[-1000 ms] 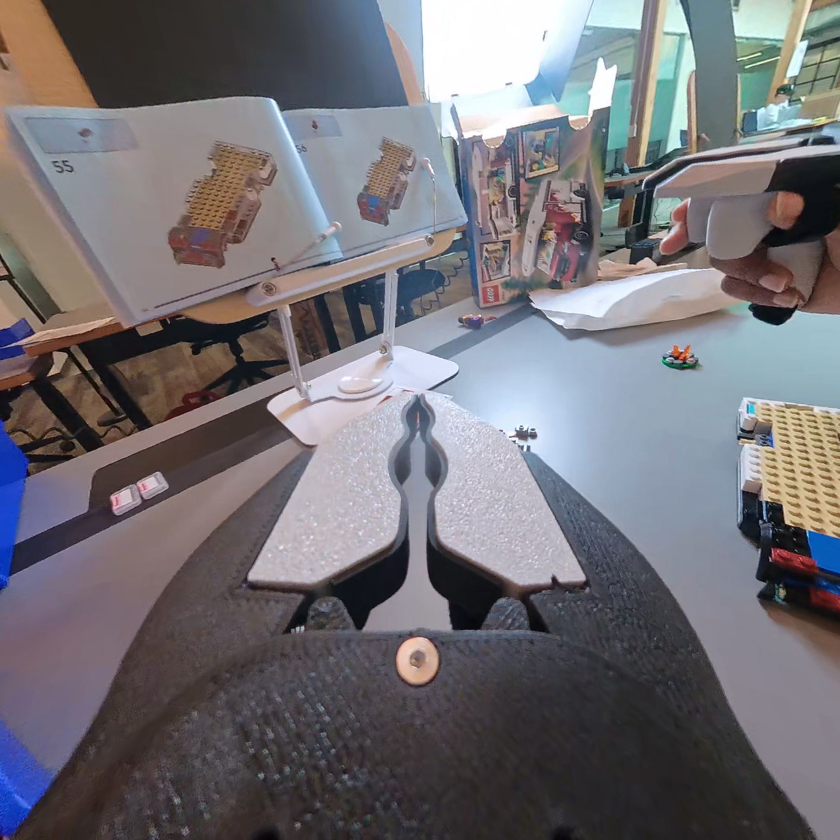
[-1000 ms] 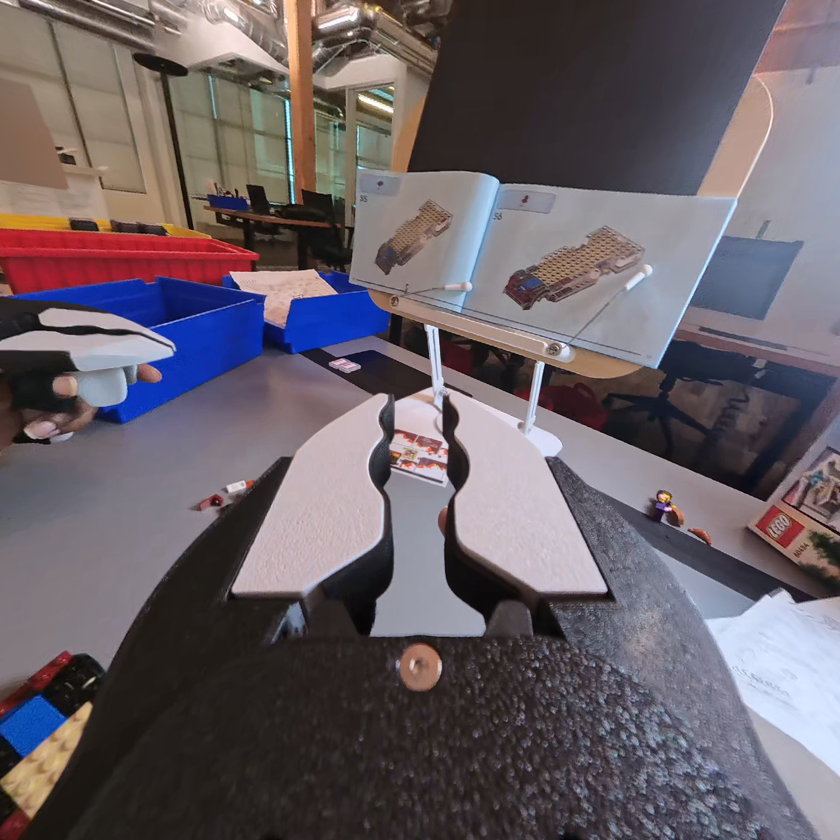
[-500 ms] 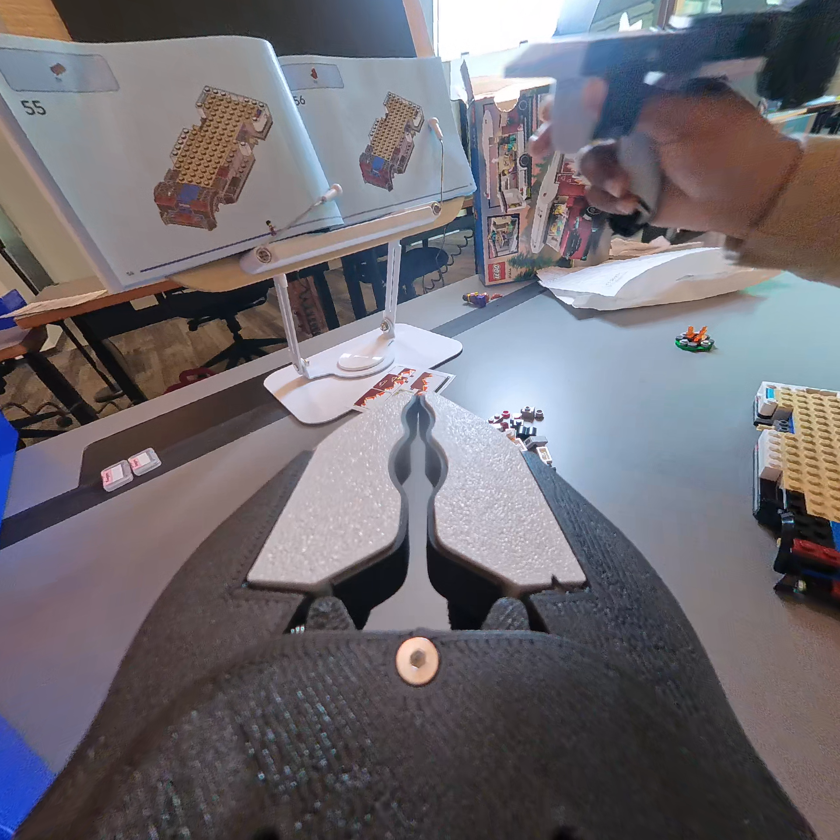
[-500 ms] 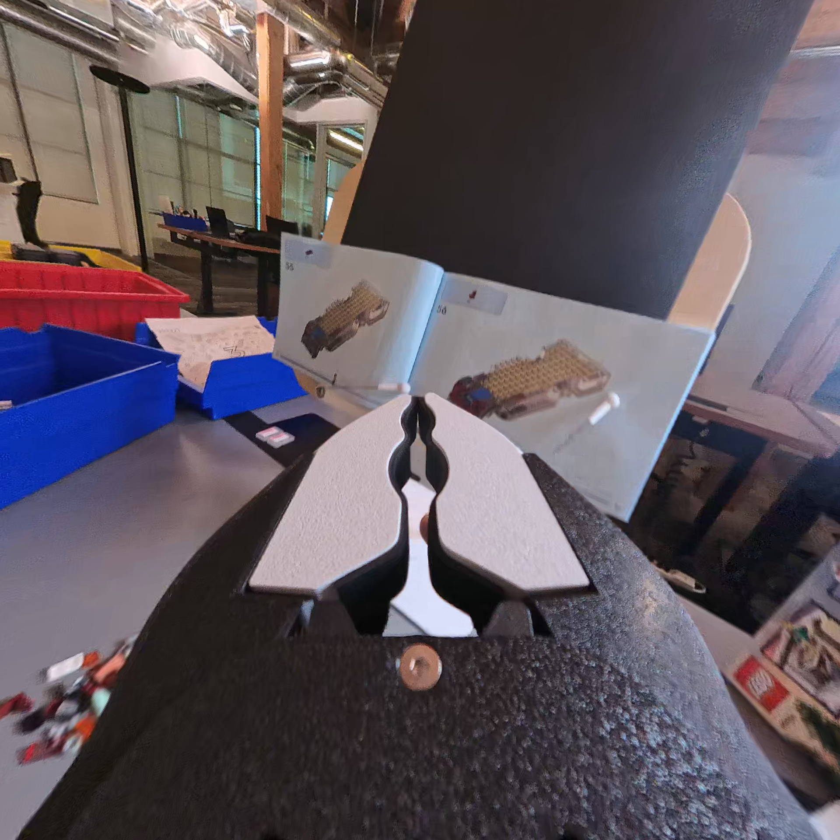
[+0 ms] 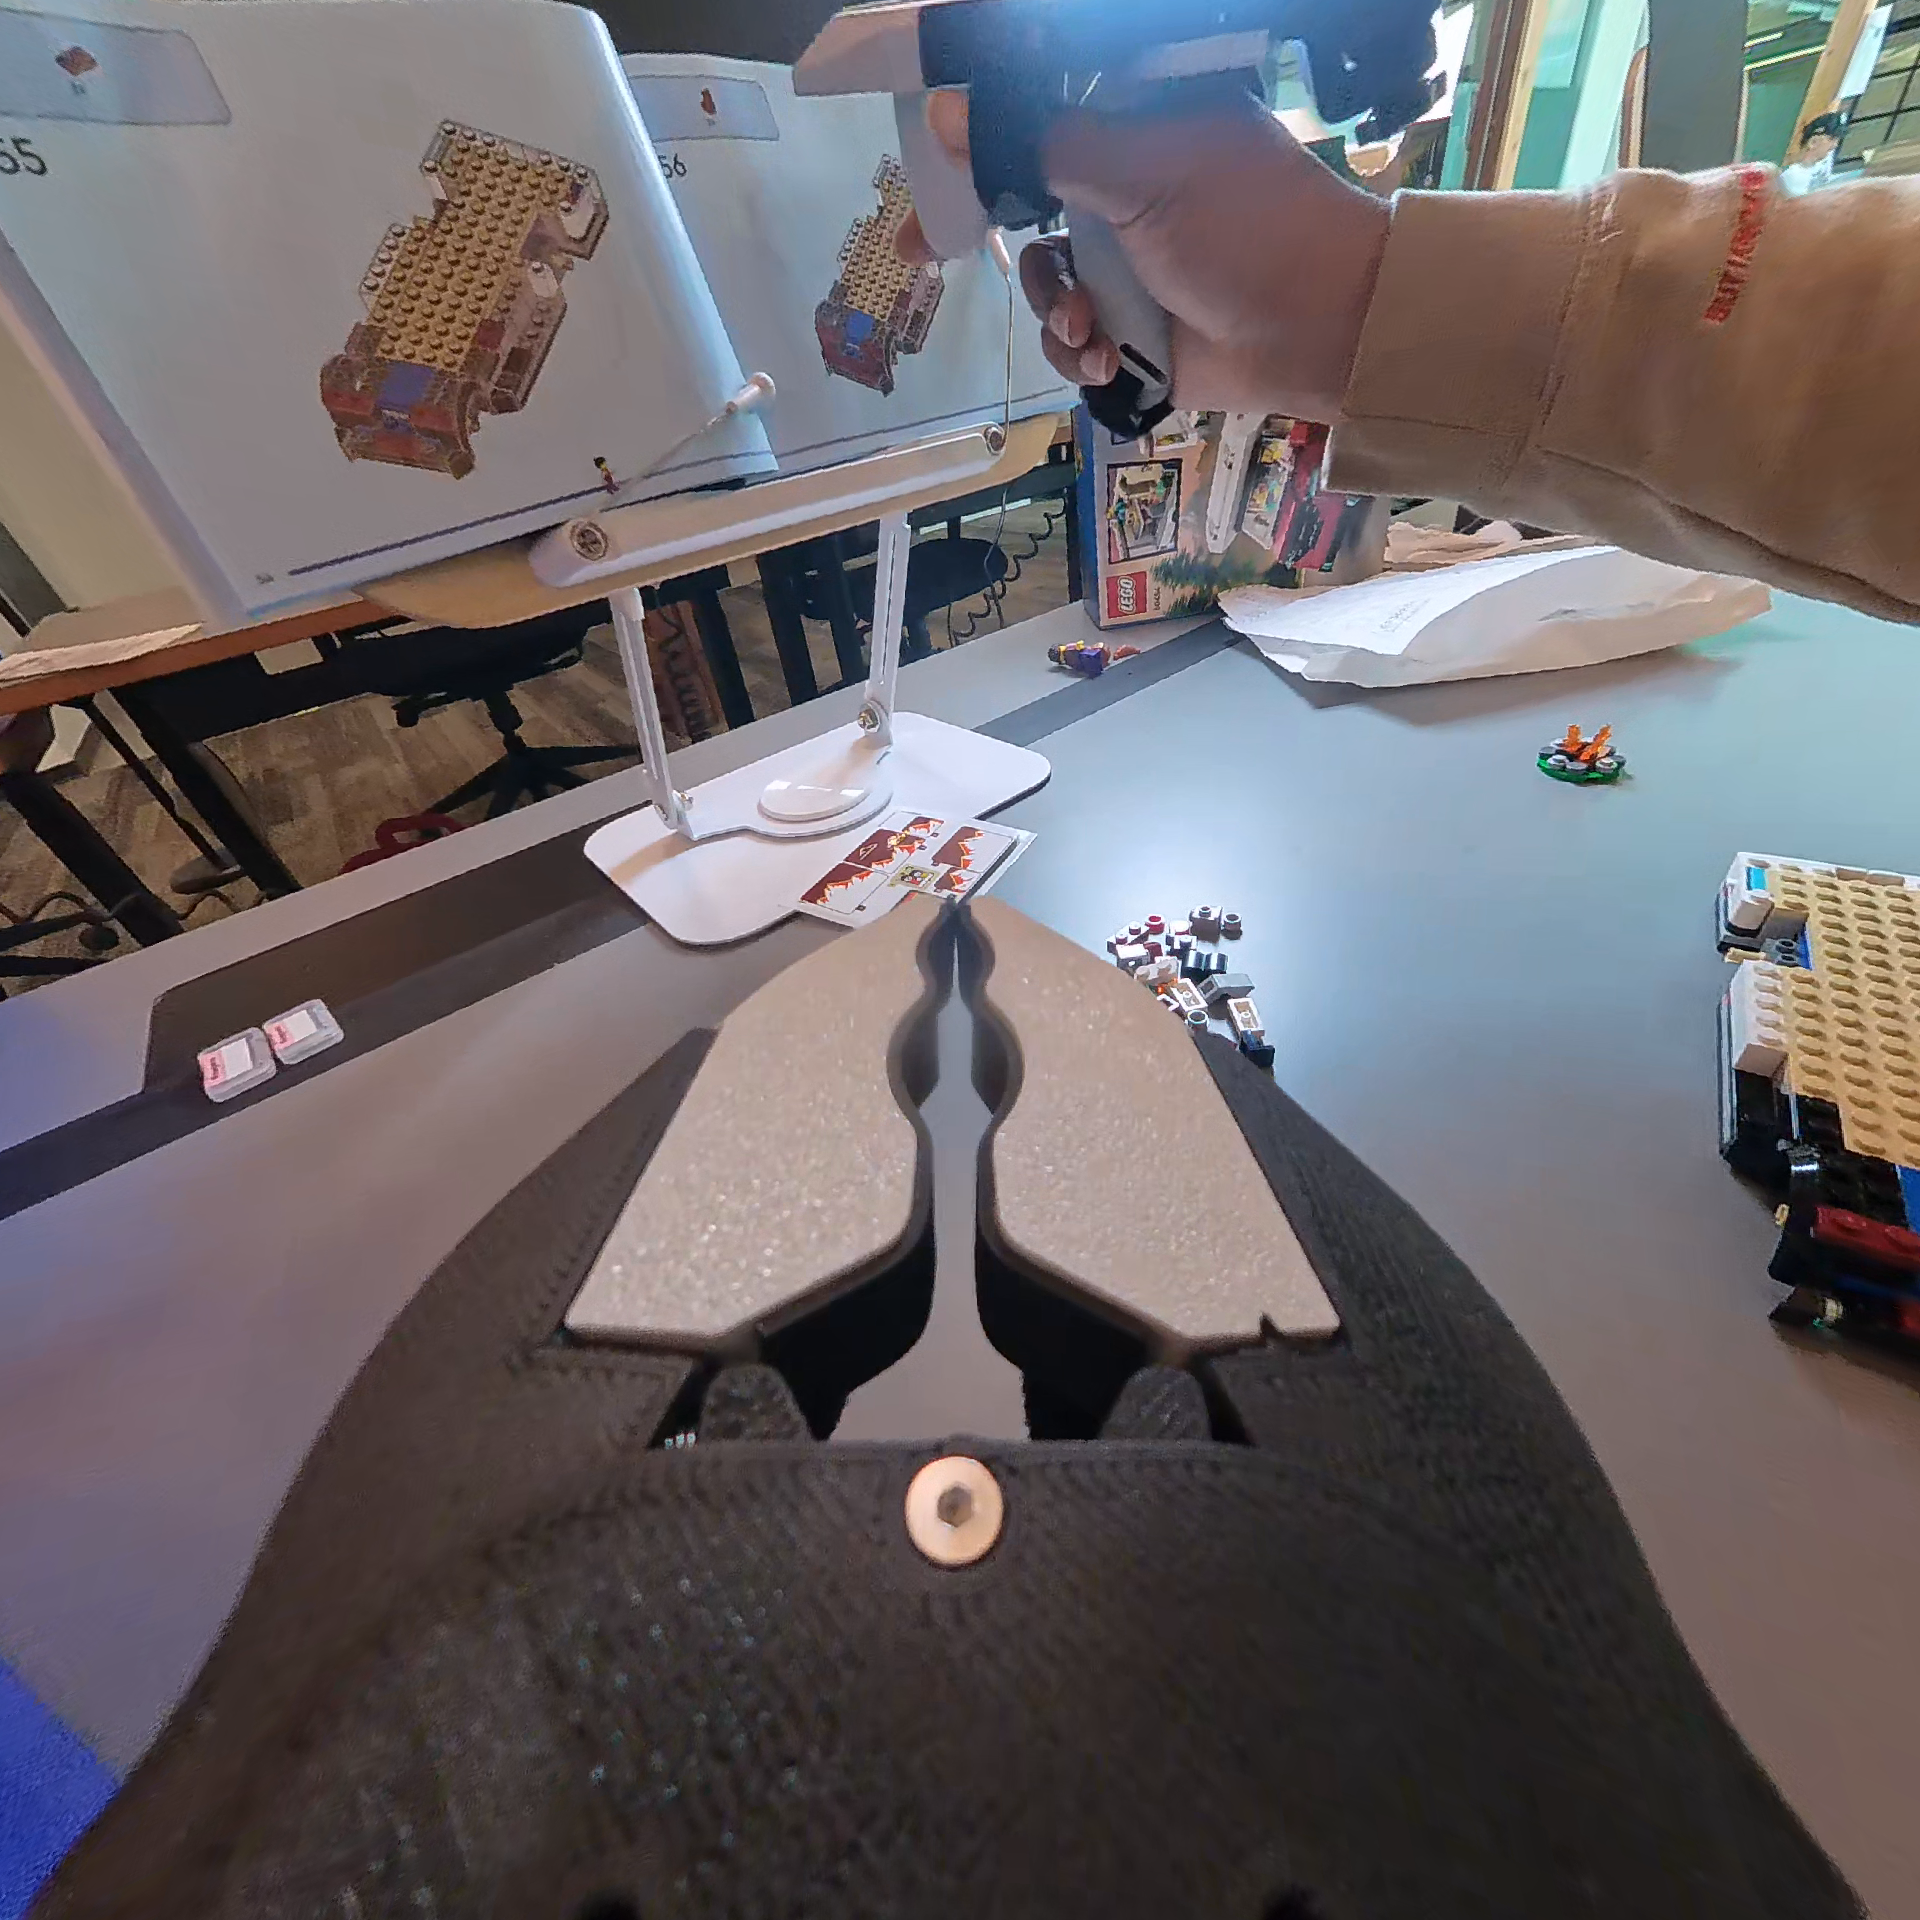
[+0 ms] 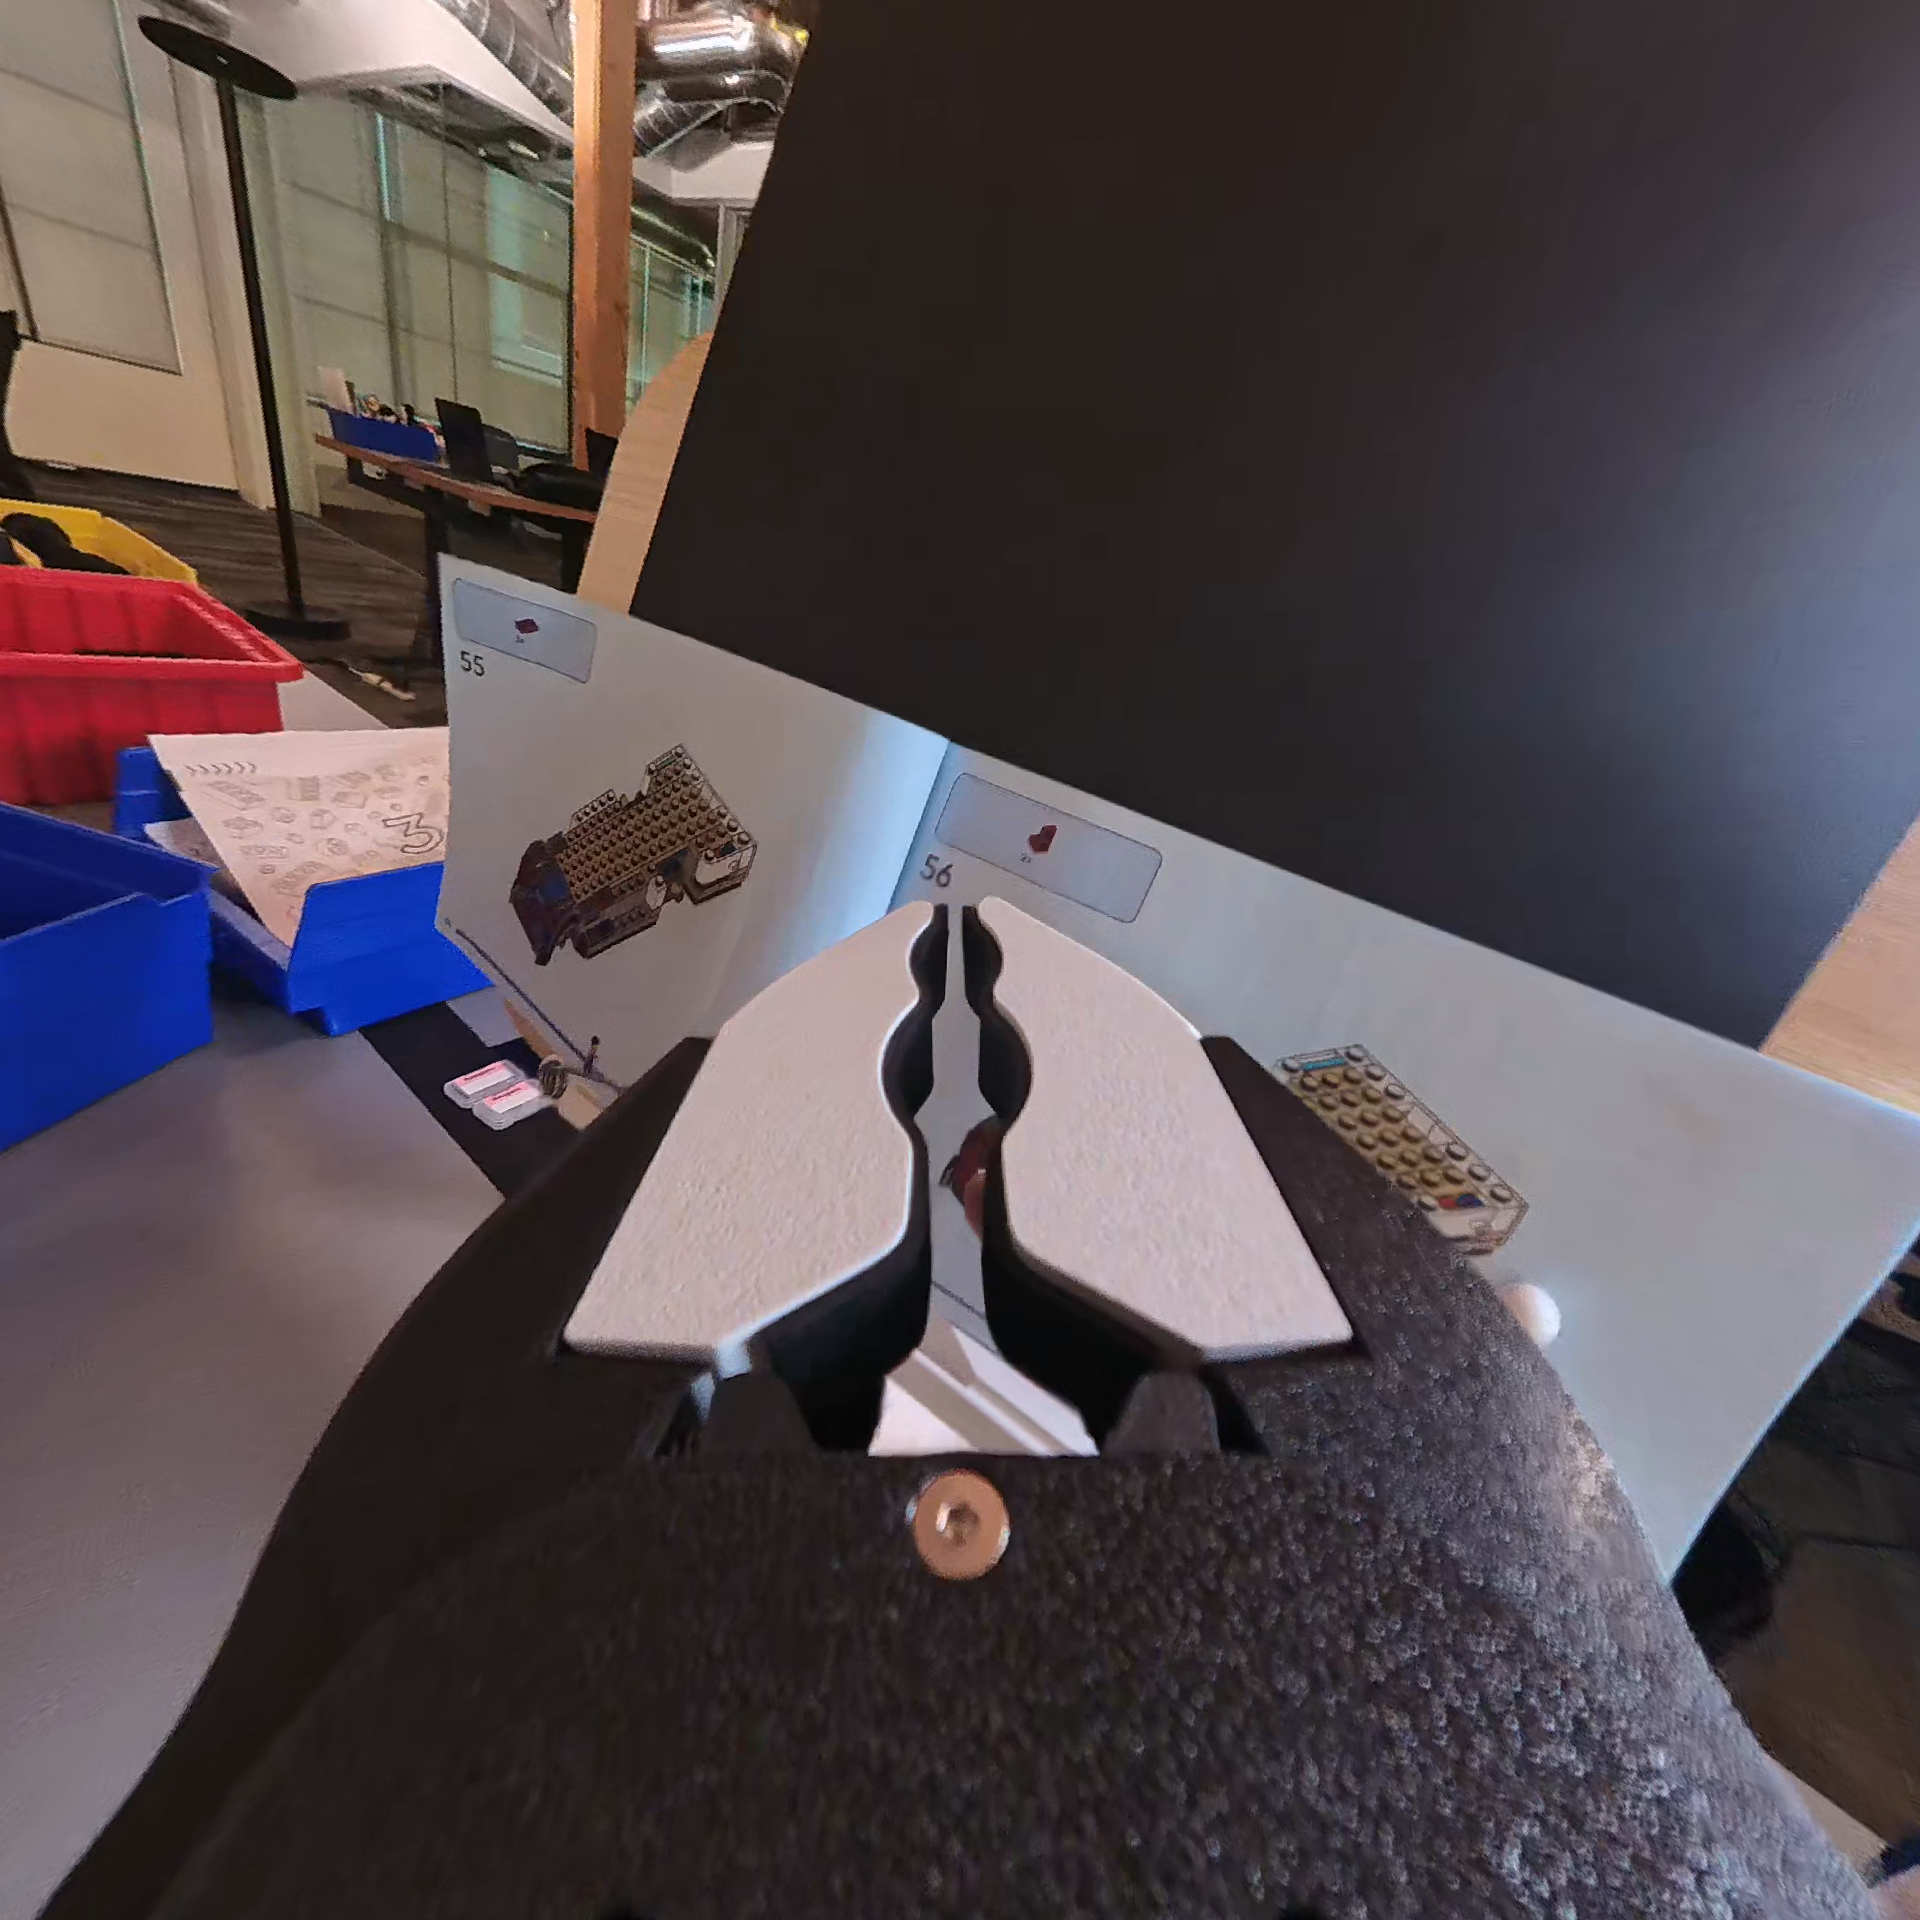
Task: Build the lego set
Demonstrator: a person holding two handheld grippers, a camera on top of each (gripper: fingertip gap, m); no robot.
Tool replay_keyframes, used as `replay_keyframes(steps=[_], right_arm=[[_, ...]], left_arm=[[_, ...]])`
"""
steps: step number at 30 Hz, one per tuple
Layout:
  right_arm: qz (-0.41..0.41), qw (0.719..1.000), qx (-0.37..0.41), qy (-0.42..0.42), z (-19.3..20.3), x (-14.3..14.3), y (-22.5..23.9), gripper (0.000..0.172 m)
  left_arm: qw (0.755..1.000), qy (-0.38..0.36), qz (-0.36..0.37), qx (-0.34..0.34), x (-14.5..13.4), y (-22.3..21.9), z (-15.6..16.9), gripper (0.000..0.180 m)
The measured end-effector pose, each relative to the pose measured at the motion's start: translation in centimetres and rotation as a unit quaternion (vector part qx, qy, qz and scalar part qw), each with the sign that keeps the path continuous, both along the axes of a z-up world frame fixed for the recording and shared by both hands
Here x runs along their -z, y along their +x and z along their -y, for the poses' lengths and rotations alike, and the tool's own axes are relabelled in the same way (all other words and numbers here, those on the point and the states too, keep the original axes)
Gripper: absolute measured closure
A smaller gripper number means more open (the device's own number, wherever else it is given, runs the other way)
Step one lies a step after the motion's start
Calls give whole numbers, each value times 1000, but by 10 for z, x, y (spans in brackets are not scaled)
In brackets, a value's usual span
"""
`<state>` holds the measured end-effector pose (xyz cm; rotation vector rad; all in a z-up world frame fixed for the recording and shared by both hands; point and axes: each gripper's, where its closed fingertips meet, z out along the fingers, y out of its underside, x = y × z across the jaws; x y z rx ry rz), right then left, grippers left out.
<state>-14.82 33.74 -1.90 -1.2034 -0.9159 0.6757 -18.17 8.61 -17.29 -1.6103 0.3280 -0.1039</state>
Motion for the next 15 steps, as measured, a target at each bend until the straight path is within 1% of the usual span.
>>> replay_keyframes(steps=[2, 4, 6, 7, 10, 11, 13, 15], right_arm=[[18, 999, -37, -7, 16, 9, 4, 166], [62, 994, -92, -11, 43, 30, 11, 162], [133, 978, -160, -20, 77, 67, 26, 160], [170, 968, -181, -27, 91, 88, 37, 158], [273, 933, -226, -61, 124, 157, 72, 156], [298, 922, -236, -74, 132, 176, 82, 156], [329, 906, -251, -91, 143, 203, 93, 156], [346, 895, -262, -99, 149, 220, 95, 156]], left_arm=[[1000, -1, 1, 0, 0, 0, 0, 180], [1000, 0, 1, -1, -1, -1, 1, 180], [1000, 3, -1, -1, -3, 0, 1, 180], [1000, 3, -2, -1, -3, 0, 1, 180], [1000, -7, 0, 4, 3, 2, 0, 180], [1000, -12, 0, 7, 5, 3, -1, 180], [1000, -26, -2, 12, 12, 6, -3, 180], [999, -39, -4, 16, 18, 9, -5, 180]])
